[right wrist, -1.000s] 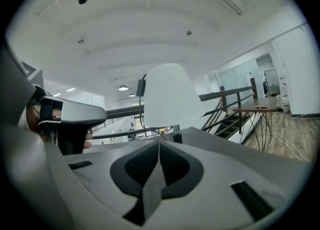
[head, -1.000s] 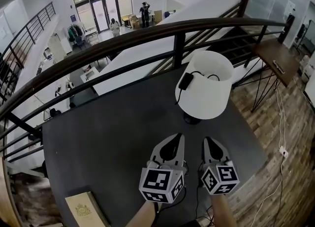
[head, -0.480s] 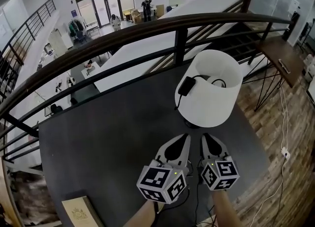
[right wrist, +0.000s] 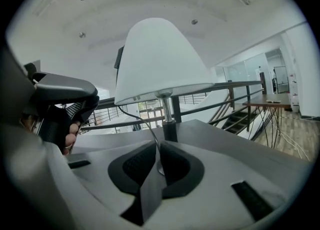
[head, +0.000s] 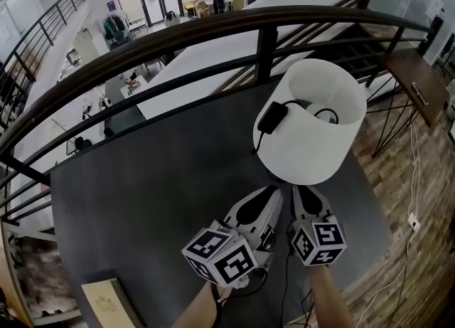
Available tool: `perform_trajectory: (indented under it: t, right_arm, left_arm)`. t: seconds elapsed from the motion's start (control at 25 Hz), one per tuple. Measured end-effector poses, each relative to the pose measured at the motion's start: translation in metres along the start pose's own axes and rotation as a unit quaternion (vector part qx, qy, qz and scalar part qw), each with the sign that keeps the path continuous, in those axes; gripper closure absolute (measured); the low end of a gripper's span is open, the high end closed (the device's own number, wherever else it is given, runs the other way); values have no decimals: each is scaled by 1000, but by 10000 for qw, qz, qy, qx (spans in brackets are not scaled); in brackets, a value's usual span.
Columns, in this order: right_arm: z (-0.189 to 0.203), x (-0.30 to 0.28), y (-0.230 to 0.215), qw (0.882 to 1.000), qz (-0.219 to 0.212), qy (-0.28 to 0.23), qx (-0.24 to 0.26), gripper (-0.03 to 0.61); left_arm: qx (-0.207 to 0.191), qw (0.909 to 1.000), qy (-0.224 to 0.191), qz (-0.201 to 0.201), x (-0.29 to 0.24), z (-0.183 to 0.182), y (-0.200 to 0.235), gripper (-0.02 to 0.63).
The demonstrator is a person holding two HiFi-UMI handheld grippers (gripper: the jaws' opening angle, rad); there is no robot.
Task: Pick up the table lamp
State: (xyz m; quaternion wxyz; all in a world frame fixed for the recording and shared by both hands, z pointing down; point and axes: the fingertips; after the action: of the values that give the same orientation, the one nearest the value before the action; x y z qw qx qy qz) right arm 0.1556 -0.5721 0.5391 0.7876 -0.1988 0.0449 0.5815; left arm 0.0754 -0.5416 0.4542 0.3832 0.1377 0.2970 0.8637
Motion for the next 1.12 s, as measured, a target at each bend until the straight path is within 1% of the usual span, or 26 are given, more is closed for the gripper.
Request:
perform_trajectory:
  t: [0.16,0.24,0.32,0.48,0.6,0.76,0.96,1.04,1.12]
  right_arm:
    - [4,-13,-2,9999,-133,-62,-58,492]
    - [5,-18,-1,9996,-251,-115,-55,483]
    - [7,-23,2,9993,-344,-127,0,467]
    - [16,-36,5,9987,-494,-27,98,406]
    - [20,-44,5,9982,-586,30,158,383]
    - [21,-51,-4,9974,-645,-6,325,376]
    - [20,-60,-6,9963,-775,-134,340,359]
    - [18,-64,-8,9961,-792,-181,335,356]
    - [17,-68,-10,9961,-788,-203,334,353]
  left_arm:
    - [563,9982,-171,125,-3,4,9,521]
    - [898,9952,-311,235,-4,4,11,498]
    - [1136,9921,-416,323,-5,5,12,485]
    - [1253,9898,-487,466,-8,8,16,457]
    - [1275,9887,-522,585,-11,7,17,442]
    - [1470,9846,-579,747,-18,7,20,423]
    - [1631,9789,-663,1036,-20,5,17,385]
    - [1761,9747,-738,1159,-22,3,15,385]
    - [1862,9719,-797,1198,-24,2,16,383]
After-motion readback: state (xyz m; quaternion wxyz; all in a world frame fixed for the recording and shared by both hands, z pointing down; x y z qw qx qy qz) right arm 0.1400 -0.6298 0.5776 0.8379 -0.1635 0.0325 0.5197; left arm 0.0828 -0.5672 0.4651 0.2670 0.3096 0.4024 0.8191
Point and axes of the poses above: the fingertips, and each gripper's own axes: x backward along the fingers, y to its left, z out of its underside, and after that the axes turned 6 degrees about -x, right-handed
